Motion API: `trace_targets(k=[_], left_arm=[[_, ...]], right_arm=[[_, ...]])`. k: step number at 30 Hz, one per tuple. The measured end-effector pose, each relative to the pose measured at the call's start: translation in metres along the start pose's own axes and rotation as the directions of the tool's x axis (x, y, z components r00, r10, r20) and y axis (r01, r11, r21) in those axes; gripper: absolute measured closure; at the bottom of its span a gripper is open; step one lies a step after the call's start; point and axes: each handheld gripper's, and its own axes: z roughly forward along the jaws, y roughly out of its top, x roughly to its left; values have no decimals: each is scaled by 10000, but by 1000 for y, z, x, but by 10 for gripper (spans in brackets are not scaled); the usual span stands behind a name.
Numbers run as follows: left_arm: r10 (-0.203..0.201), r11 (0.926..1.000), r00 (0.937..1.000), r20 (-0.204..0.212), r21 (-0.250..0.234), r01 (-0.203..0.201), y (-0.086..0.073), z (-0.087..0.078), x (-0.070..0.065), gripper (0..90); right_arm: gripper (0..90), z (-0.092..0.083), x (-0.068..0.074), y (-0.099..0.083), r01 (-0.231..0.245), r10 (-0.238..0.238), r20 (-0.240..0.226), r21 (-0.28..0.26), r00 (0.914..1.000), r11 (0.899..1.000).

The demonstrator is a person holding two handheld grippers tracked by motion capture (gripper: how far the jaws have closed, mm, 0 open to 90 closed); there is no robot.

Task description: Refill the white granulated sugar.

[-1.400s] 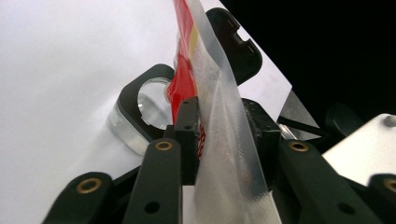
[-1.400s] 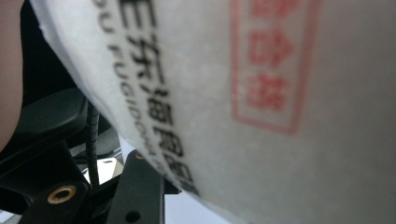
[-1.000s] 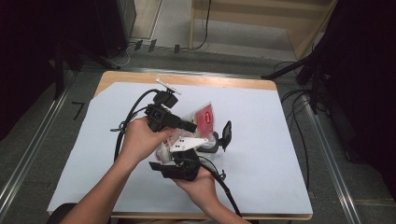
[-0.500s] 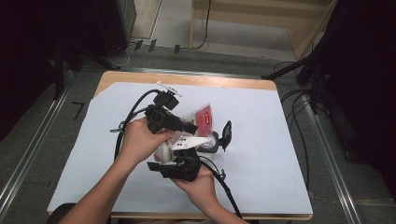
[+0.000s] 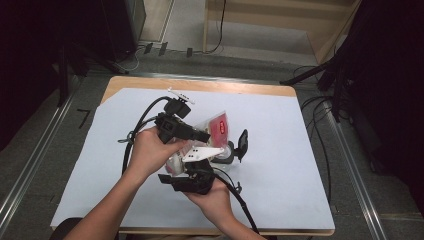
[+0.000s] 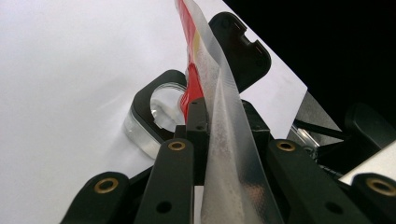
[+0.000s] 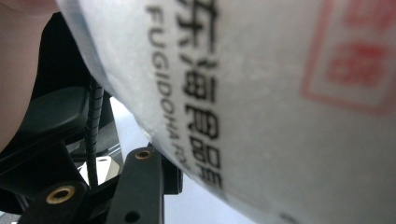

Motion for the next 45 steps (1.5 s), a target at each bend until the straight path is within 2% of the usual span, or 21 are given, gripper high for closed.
trace_targets(k=[18,28,36,42,45], left_arm=[[51,10000,10000,1,-16,-51,0,0,-1,772],[-83,10000,9999,-96,26,84,-1,-3,-3,779],[-38,10000,9999,-141,54,38,0,-4,-5,767],[-112,9999,9999,-95,-15,112,-1,-4,-5,773],[-56,10000,9999,-121,14,56,-1,-4,-5,773]], right_arm=[[620,0,0,0,-121,121,-112,-61,9999,9999],[617,1,3,0,172,-172,-50,-88,9998,9998],[619,1,4,1,113,-114,-177,-78,9998,9999],[619,1,6,1,420,-420,21,-39,9991,9991],[623,1,6,1,377,-377,-15,58,9993,9993]])
